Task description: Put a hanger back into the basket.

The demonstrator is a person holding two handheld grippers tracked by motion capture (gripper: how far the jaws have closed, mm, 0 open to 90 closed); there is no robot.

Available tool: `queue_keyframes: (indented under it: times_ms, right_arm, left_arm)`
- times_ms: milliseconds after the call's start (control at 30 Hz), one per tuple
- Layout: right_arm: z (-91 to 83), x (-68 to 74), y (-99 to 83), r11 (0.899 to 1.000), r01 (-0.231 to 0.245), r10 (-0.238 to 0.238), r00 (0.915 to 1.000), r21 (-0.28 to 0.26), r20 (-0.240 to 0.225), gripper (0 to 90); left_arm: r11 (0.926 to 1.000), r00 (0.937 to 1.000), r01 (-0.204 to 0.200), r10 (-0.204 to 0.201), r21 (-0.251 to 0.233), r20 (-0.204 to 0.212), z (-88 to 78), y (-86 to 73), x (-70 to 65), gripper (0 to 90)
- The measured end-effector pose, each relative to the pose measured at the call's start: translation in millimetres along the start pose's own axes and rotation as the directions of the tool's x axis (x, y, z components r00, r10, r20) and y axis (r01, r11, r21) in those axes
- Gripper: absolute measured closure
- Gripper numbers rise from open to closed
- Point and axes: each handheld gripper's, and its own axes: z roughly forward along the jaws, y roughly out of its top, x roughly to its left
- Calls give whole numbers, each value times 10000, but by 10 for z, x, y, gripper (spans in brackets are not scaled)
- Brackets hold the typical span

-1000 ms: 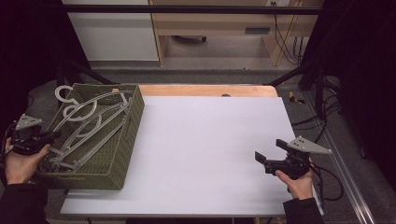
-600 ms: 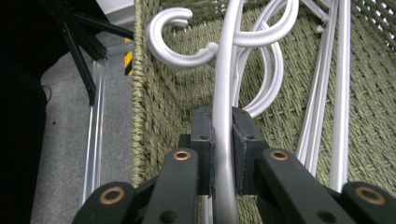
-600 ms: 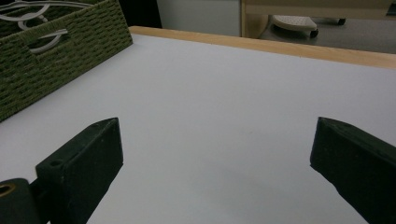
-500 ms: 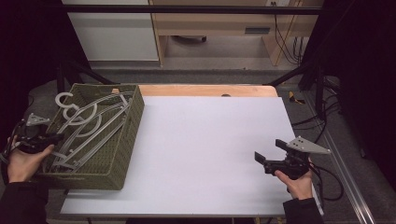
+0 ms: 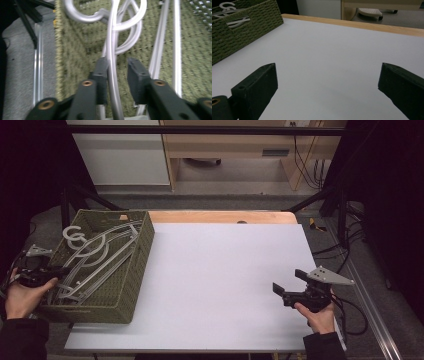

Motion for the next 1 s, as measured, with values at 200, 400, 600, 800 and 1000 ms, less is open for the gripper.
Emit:
queue_keyframes:
  times_ms: [200, 400, 600, 800, 1000]
  right_arm:
    - [3, 0, -1, 10000, 19, -19, 10000, -2, -32, 29]
    - [-5, 4, 3, 10000, 5, -5, 10000, -47, -67, 29]
    - [-16, 10, 9, 9998, -36, 34, 9999, -174, -96, 29]
    - [-23, 13, 12, 9996, -34, 31, 9999, -289, -97, 29]
    - [-40, 20, 20, 9988, -144, 134, 9997, -473, -228, 28]
  left_arm:
    - [9994, 9995, 237, -242, -243, -216, -62, -40, 40, 814]
    - [9803, 9938, 723, -551, -1841, 968, -237, -8, -108, 644]
    - [9603, 9850, 590, -115, -2728, 1723, -310, 20, -345, 506]
    - [9341, 9683, 638, 272, -3512, 2484, -342, 9, -651, 406]
    - [9048, 9477, 739, 672, -4193, 3120, -325, -37, -987, 293]
